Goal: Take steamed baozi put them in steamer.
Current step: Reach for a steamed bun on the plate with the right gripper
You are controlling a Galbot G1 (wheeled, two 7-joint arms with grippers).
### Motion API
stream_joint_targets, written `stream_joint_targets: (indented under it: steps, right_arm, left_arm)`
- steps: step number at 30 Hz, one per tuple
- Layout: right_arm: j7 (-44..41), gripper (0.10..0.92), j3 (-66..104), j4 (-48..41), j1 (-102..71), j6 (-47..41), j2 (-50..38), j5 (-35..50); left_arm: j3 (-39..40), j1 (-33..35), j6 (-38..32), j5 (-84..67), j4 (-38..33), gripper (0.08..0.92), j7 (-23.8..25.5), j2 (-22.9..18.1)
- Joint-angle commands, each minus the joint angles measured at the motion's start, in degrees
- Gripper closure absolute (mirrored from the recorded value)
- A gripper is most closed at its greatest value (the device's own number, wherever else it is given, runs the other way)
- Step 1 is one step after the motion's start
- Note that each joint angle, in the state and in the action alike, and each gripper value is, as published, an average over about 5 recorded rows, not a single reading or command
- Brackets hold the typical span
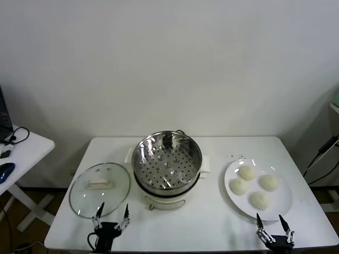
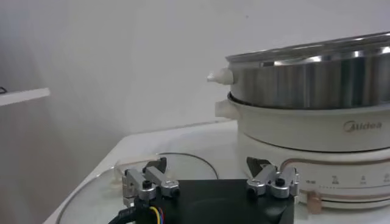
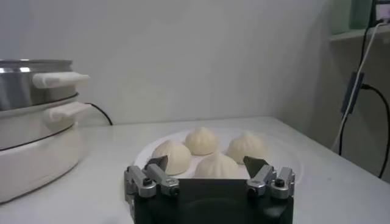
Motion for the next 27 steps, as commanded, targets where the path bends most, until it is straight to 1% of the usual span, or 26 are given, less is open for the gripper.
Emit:
stream_joint_targets:
  steps: [1, 3, 6, 11, 14, 17, 20, 22, 24, 27]
  right_arm:
    - [0.6, 0.203, 1.2, 3.8, 0.3, -6.3, -0.3, 1.5]
    - [0.4, 0.203, 3.7, 6.4, 1.6, -10.8, -1.6, 3.0]
    - [0.0, 0.203, 8.3, 8.9, 6.0, -21.0, -5.0, 4.1]
    - [-2.3, 0.203, 10.3, 7.0, 15.6, -34.6, -12.6, 2.1]
    - [-7.2, 0.203, 7.5, 5.5, 21.4, -41.9, -18.2, -2.3]
    - [-15.1, 0.203, 2.3, 3.4, 27.2, -47.1, -26.4, -7.9]
    - [-24.2, 0.203, -4.0, 0.2, 33.8, -48.5, -34.4, -13.9]
    - [-30.8, 0.203, -8.9, -2.9, 39.0, -46.9, -38.6, -18.5]
    - [-37.2, 0.203, -14.4, -6.6, 44.4, -43.6, -42.2, -23.2]
    - [-46.8, 0.203, -24.3, -12.7, 54.4, -34.9, -46.8, -31.0]
  left_arm:
    - [0.0, 0.0, 0.0, 0.1, -0.1, 0.177, 0.0, -0.3]
    - [0.1, 0.1, -0.1, 0.2, -0.2, 0.177, 0.1, -0.3]
    - [0.2, 0.2, -0.3, 0.4, -0.3, 0.177, 0.1, -0.1]
    - [0.6, 0.1, -0.5, 0.5, -0.3, 0.177, 0.1, 0.0]
    - [0.8, -0.1, -0.5, 0.6, -0.4, 0.177, 0.1, 0.1]
    - [0.9, -0.3, -0.6, 0.6, -0.4, 0.177, 0.1, 0.3]
    - [0.9, -0.3, -0.9, 0.7, -0.3, 0.177, 0.1, 0.4]
    - [0.8, -0.2, -1.1, 0.7, -0.3, 0.177, 0.1, 0.5]
    - [0.7, -0.1, -1.2, 0.7, -0.4, 0.177, 0.1, 0.6]
    - [0.4, 0.0, -1.4, 0.8, -0.5, 0.177, 0.1, 0.7]
